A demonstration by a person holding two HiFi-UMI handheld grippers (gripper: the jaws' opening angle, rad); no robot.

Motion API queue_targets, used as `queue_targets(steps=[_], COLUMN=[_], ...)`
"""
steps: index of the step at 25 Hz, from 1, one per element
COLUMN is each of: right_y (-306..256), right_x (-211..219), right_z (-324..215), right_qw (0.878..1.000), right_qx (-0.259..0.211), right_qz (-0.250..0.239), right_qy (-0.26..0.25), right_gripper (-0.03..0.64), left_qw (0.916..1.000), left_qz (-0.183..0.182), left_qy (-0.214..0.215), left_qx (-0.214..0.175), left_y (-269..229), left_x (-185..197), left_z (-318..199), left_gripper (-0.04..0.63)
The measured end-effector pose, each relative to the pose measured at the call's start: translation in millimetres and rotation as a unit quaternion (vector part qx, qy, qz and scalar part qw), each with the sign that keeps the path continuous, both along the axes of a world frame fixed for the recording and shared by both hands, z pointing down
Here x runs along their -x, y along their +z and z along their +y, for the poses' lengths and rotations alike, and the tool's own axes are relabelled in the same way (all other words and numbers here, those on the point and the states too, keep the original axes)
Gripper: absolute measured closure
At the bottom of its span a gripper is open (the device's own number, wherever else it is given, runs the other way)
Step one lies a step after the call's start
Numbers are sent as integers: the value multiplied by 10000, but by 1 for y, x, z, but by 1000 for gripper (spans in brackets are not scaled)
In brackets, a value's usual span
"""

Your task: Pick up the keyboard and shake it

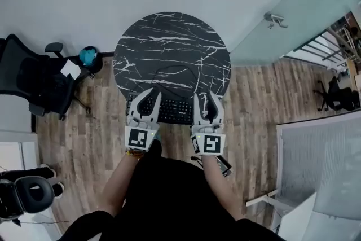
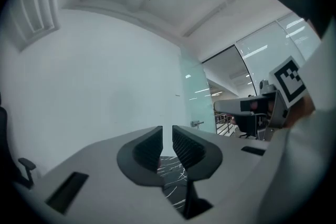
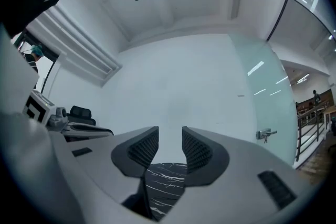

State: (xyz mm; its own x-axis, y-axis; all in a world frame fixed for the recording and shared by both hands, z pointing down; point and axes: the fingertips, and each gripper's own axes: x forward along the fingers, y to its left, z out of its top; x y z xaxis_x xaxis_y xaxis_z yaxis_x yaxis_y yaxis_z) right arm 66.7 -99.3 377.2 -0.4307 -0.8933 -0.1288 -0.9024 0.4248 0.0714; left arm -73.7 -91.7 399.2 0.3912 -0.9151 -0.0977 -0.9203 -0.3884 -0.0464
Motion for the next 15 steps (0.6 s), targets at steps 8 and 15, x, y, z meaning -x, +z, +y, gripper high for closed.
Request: queue_targets(steps=[8,15], right_y=[35,47], right_x=[8,-10], right_z=[106,180], right_qw=[9967,9970], right_qx=[191,267], right_qz=[346,195], right_qy=[-711,-693], right_gripper=[506,571], left_qw=[9974,9965], left_qz=[-334,-343], left_qy=[-616,-766], left_qx=[-173,61], left_y=[2,26], left_x=[-37,-72], left_z=[90,179], left_gripper=[545,546])
